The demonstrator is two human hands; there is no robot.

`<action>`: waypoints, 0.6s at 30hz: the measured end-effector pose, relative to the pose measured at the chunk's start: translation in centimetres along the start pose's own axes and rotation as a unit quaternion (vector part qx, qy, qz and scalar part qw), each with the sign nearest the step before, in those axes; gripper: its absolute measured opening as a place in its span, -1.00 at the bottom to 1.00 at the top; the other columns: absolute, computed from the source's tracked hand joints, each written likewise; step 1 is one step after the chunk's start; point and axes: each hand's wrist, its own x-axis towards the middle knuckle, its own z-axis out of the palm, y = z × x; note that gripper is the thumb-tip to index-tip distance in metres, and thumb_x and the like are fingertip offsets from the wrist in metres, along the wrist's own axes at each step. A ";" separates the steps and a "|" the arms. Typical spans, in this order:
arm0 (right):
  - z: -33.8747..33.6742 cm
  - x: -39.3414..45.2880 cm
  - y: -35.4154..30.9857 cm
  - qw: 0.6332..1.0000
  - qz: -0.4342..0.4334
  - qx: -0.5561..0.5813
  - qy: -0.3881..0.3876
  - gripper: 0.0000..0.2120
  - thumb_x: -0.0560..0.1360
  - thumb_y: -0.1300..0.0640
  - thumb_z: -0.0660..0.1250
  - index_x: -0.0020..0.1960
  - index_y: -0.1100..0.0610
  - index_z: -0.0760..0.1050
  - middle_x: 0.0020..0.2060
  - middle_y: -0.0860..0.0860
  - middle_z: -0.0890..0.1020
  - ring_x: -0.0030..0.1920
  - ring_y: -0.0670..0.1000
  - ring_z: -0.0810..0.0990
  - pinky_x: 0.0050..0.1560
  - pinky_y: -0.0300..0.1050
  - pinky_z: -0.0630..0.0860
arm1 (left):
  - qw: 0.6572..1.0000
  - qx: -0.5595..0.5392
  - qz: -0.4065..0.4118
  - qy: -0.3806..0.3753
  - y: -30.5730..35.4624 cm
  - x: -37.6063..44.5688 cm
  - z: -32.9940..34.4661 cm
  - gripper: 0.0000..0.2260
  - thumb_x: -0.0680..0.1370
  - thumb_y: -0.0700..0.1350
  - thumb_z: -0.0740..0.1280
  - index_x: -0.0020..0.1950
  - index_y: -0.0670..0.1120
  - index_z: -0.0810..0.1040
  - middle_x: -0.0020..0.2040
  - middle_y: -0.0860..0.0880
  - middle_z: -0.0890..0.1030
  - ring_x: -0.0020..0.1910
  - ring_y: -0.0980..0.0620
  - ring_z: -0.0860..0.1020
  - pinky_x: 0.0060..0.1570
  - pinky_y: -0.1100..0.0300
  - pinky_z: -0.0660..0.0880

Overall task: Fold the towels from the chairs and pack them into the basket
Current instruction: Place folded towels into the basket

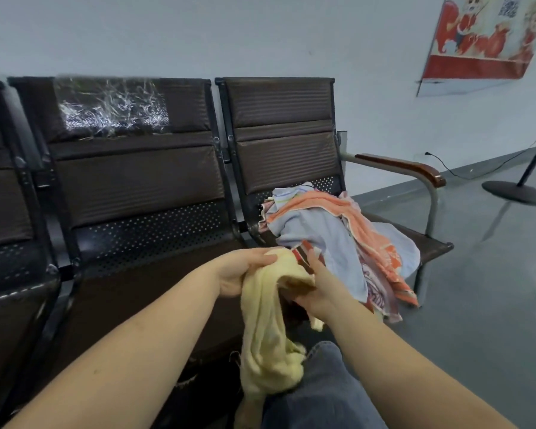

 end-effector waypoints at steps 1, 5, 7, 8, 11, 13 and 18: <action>0.7 0.0 0.1 1.000 -0.019 0.001 0.001 -0.55 0.56 -0.04 0.26 0.32 0.23 0.40 0.19 0.20 0.55 0.16 0.20 0.53 0.14 0.13 0.50 | 0.999 0.021 -0.004 -0.023 -0.1 -1.0 -0.6 -0.75 0.52 -0.20 0.32 0.18 -0.02 0.57 0.02 -0.10 0.66 -0.12 0.01 0.64 -0.12 0.11 0.59; 3.2 -1.2 0.8 0.994 -0.088 -0.061 -0.016 -0.59 0.55 0.30 0.25 0.39 0.17 0.34 0.25 0.19 0.48 0.20 0.20 0.48 0.06 0.10 0.50 | 0.998 0.029 -0.058 0.017 -1.5 -3.9 -2.6 -0.70 0.39 0.07 0.39 0.01 -0.09 0.57 -0.13 -0.06 0.60 -0.13 0.00 0.55 -0.05 0.09 0.45; 4.4 -3.3 1.3 0.980 -0.101 -0.142 -0.096 -0.60 0.53 0.38 0.24 0.34 0.17 0.40 0.16 0.15 0.52 0.14 0.15 0.52 0.11 0.08 0.52 | 0.995 -0.011 -0.053 0.078 -1.9 -5.1 -3.0 -0.59 0.42 0.19 0.35 0.01 -0.15 0.56 -0.18 -0.10 0.61 -0.13 -0.04 0.57 -0.09 0.06 0.46; 5.1 -4.6 1.8 0.968 -0.096 -0.186 -0.142 -0.63 0.54 0.40 0.22 0.31 0.17 0.43 0.09 0.11 0.55 0.07 0.09 0.55 0.07 0.00 0.54 | 0.993 -0.044 -0.041 0.105 -2.0 -5.5 -3.2 -0.53 0.47 0.21 0.30 0.07 -0.19 0.57 -0.13 -0.13 0.65 -0.09 -0.09 0.60 -0.08 0.03 0.48; 6.9 -6.7 3.9 0.926 -0.061 -0.303 -0.218 -0.68 0.53 0.40 0.23 0.22 0.15 0.49 -0.06 0.07 0.61 -0.13 -0.05 0.62 -0.13 -0.17 0.59 | 0.979 -0.126 -0.004 0.157 -1.5 -7.1 -3.2 -0.48 0.52 0.23 0.25 0.16 -0.21 0.58 0.00 -0.21 0.68 0.00 -0.18 0.63 -0.01 -0.07 0.53; 7.5 -6.6 5.3 0.919 -0.067 -0.337 -0.194 -0.72 0.52 0.35 0.29 0.19 0.12 0.50 -0.10 0.05 0.62 -0.19 -0.06 0.63 -0.16 -0.13 0.60 | 0.970 -0.151 0.025 0.191 -1.2 -8.1 -3.3 -0.56 0.55 0.13 0.28 0.18 -0.22 0.57 -0.08 -0.21 0.69 -0.07 -0.18 0.64 -0.05 -0.08 0.55; 8.8 -5.5 5.6 0.948 -0.085 -0.277 -0.134 -0.39 0.47 0.13 0.42 0.44 0.12 0.24 0.25 0.11 0.50 0.15 0.09 0.55 0.10 0.08 0.52 | 0.971 -0.119 0.069 0.195 -1.2 -10.5 -4.3 -0.65 0.55 -0.03 0.32 0.25 -0.21 0.52 -0.01 -0.21 0.68 -0.08 -0.15 0.67 -0.08 -0.03 0.57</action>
